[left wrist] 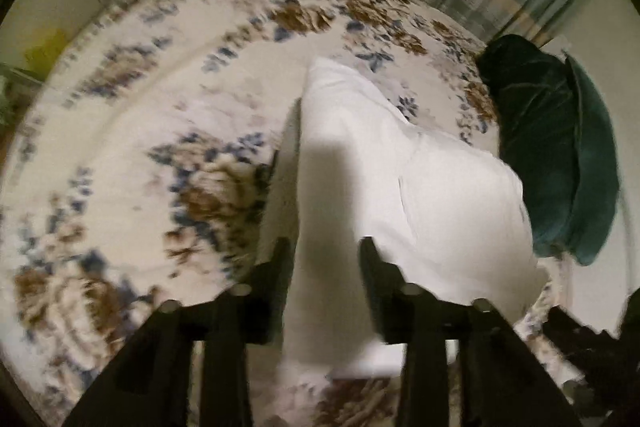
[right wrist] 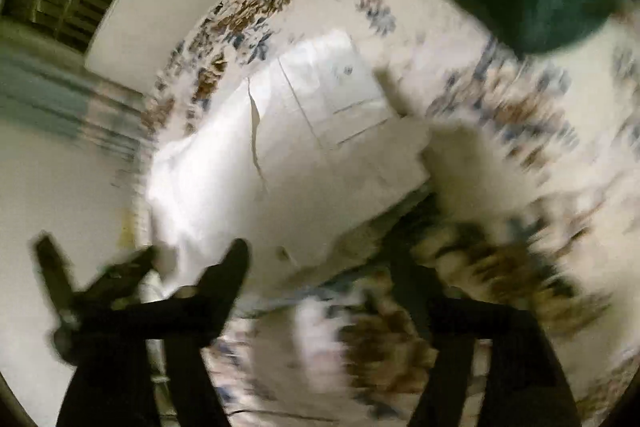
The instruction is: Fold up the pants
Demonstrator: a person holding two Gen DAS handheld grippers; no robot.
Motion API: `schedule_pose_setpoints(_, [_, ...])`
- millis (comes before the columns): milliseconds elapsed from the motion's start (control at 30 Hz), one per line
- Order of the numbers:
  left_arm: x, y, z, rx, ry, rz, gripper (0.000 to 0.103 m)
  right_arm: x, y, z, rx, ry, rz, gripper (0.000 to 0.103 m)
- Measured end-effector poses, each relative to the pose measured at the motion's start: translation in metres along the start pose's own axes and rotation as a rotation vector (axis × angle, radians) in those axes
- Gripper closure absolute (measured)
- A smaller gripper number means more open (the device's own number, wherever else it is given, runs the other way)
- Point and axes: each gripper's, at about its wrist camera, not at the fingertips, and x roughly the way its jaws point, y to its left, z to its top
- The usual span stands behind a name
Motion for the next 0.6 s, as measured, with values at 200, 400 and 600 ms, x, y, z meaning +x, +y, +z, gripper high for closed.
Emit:
schedule_pose_setpoints(200, [-0.063, -0.032, -0.041, 0.076, -0.071, 0.126, 0.010, -0.058, 0.038, -0.023, -0.250, -0.102, -0.230, 0.000])
schedule_pose_setpoints(400, [-0.133, -0.060, -0.075, 0.099, -0.153, 0.198, 0.008, -0.138, 0.059, -0.057, -0.377, -0.224, -0.312, 0.000])
schedule_pose_setpoints(600, [-0.212, -0.090, -0.114, 0.122, -0.252, 0.243, 0.008, -0.235, 0.062, -0.095, -0.425, -0.322, -0.269, 0.000])
